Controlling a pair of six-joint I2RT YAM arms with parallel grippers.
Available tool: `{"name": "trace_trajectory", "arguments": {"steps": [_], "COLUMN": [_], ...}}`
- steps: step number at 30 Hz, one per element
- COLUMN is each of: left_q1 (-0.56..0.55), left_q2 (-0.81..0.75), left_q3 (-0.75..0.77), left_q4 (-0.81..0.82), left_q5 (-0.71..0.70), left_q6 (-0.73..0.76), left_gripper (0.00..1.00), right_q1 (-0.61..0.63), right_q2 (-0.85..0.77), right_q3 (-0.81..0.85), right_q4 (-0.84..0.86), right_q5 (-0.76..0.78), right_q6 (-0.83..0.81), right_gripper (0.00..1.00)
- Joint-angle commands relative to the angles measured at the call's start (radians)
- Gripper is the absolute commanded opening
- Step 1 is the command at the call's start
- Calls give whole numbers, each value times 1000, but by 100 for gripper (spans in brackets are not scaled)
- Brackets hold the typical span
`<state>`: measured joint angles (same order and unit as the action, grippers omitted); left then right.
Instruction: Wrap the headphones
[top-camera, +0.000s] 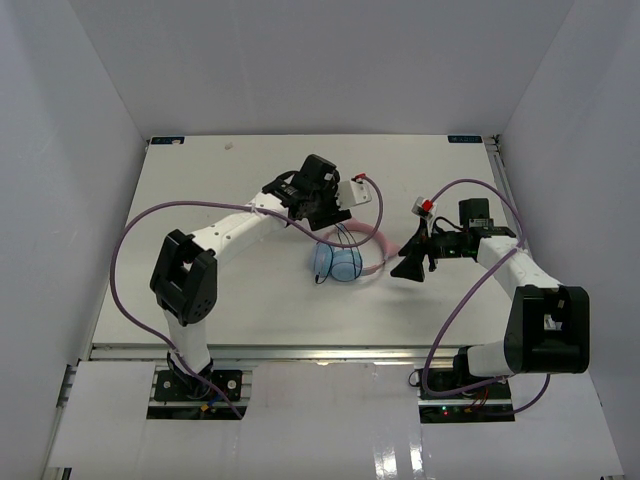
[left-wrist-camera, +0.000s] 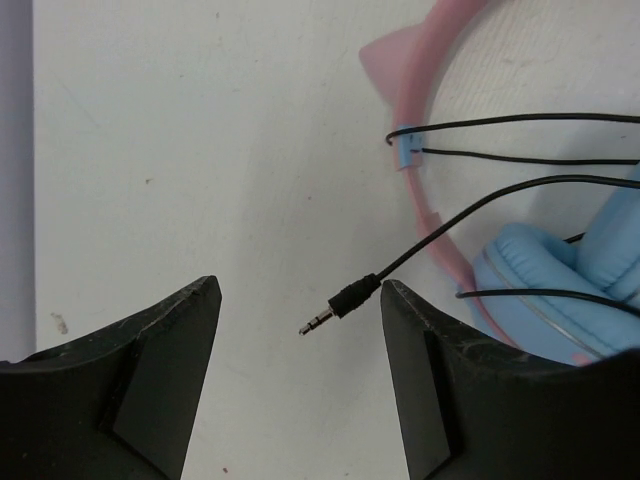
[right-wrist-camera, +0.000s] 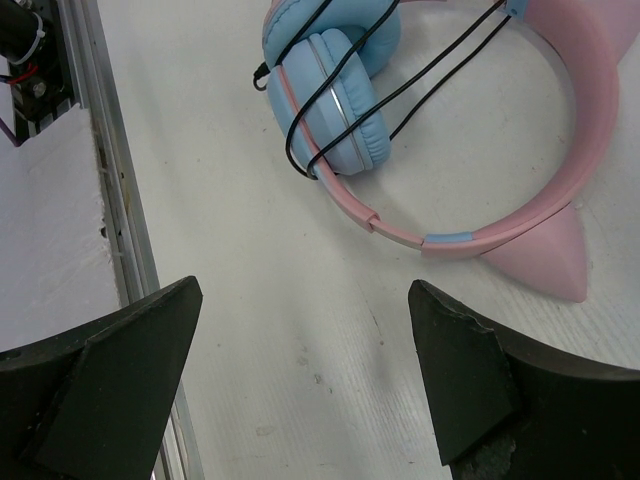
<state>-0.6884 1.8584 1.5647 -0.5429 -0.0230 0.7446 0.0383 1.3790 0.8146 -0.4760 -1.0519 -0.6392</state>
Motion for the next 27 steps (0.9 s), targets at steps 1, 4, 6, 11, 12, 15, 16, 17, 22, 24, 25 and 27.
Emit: {"name": "trace_trajectory", "arguments": {"steps": [1,4,6,11,12,15,16,17,22,24,25,27], "left_q1": [10,17,21,27,27,32,35,41,133,182,200,224], "left_q2": [-29,-22,-5,50,55,45,37,18,-186,-340,-412,-568], "left_q3": [56,73,83,120,131,162,177,184,74,-177,-331,-527], "left_q4": [-28,-35,-47,-73,-74,-69,-66,-54,39,189,306,450], "left_q5": [132,173,208,222,214,196,193,183,253,454,513,567], "left_q6": [-87,-117,-134,-184,-193,-261,-294,-333,-835,-975,-1069,-1178], "left_gripper": [76,78,79,79,79,79,79,79,97,98,98,98], "right_q1": [-6,-6,-7,-11,-11,-15,-17,-16,-26,-26,-26,-26], "right_q2": [8,7,6,8,8,11,12,14,-10,-35,-59,-103], "right_q3": [8,8,8,8,9,9,11,12,22,12,-6,-32], "right_q4": [-24,-24,-26,-28,-29,-31,-33,-36,-14,53,119,192], "right_q5": [-34,-34,-34,-33,-36,-34,-34,-34,27,106,188,346], "right_q6": [-22,-22,-22,-22,-23,-26,-26,-29,18,105,193,312], "right_gripper": [90,90,90,90,90,90,90,90,90,90,90,90]}}
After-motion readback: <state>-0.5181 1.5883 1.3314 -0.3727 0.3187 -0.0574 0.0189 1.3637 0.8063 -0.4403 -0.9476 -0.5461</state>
